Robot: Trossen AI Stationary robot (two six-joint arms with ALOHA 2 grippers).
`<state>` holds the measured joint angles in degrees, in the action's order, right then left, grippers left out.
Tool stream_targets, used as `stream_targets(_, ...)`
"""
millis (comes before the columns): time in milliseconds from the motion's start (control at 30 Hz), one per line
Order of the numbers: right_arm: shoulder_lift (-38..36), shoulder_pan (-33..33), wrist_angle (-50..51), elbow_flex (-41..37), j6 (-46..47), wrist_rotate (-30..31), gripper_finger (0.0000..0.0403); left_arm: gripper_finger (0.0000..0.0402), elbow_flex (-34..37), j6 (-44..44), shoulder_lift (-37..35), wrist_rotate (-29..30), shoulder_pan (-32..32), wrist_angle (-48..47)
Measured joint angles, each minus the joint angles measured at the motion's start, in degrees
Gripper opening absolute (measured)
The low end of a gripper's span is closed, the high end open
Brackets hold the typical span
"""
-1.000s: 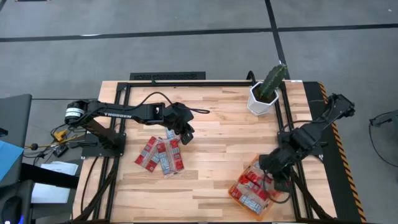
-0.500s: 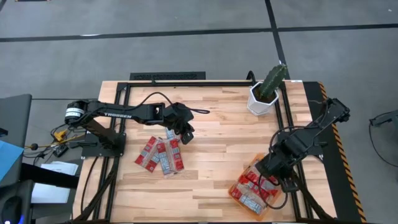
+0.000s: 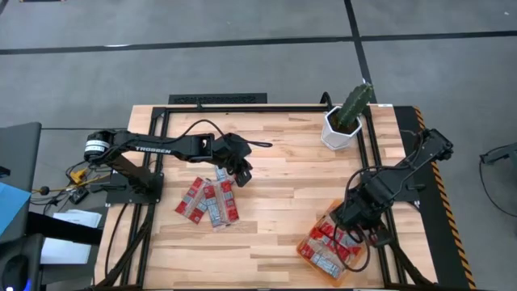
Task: Sort popcorn bags into baskets
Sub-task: Put the red popcorn bag into the orange bin
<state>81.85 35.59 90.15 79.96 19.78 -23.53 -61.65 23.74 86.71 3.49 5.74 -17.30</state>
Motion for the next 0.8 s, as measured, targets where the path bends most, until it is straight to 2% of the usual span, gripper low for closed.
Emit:
stream_targets(167,-0.01,0.01,-0.08,0.00,-3.57,1.09,0.0004,0.0055,0.00,0.57,0.30,0.70,0.02,0.27)
stream_targets(333,-0.01,-0.48,-0.11,-0.06,-6.29,5.17,0.0009,0.0055,-0.02,1.30,1.85,0.74,-0.02,1.21)
stream_targets(667,-0.01,-2.23,-0.15,-1.99,-10.25,7.52,0.0014,0.0055,0.07,2.46,5.69,-3.23,-0.07,1.47)
stream_targets(800,-0.01,-3.29,-0.10,-2.10,-10.99,9.46,0.0035,0.0055,0.04,2.44,6.02,-3.16,-0.07,1.73)
